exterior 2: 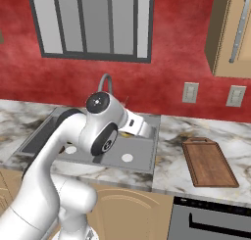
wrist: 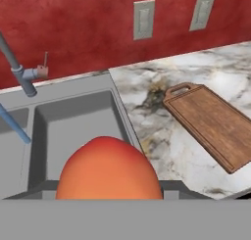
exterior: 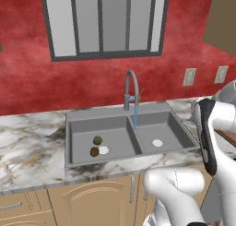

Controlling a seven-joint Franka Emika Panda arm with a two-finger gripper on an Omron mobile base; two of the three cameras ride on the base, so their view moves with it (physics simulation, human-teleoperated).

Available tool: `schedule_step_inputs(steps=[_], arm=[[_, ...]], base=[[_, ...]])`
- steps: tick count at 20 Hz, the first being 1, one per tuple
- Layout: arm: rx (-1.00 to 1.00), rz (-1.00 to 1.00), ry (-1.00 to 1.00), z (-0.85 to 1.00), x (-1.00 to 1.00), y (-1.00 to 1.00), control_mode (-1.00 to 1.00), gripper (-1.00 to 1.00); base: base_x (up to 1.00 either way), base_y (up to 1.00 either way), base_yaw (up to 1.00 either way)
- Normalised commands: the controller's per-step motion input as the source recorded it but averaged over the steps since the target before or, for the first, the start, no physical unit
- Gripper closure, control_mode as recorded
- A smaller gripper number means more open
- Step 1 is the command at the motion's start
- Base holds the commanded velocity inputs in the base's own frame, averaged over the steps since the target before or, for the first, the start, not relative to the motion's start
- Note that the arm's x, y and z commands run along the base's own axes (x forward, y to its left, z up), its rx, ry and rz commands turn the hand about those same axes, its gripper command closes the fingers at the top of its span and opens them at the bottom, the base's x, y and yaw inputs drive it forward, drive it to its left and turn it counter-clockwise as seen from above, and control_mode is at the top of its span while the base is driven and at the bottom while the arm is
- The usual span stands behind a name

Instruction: Pick the kiwi, mango, kiwi from the sink and place them on the cutting board to airdry. Then turn off the sink faucet.

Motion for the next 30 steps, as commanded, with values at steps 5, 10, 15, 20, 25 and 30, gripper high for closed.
schedule_step_inputs(steps=[5,10,15,20,25,30], arm=[[0.03,-0.03,0.0,0.01,-0.2,-0.32,-1.0,1.0],[0.01,-0.02,0.0,0.0,-0.03,-0.4,-1.0,1.0],[0.0,0.0,0.0,0.0,0.0,-0.37,-1.0,1.0],[0.0,0.0,0.0,0.0,0.0,-0.4,-1.0,1.0],[0.0,0.0,0.0,0.0,0.03,-0.35,-1.0,1.0],[0.0,-0.01,0.04,0.0,0.13,-0.26,-1.0,1.0]], base=[[0.0,0.0,0.0],[0.0,0.0,0.0],[0.0,0.0,0.0],[0.0,0.0,0.0],[0.0,0.0,0.0],[0.0,0.0,0.0]])
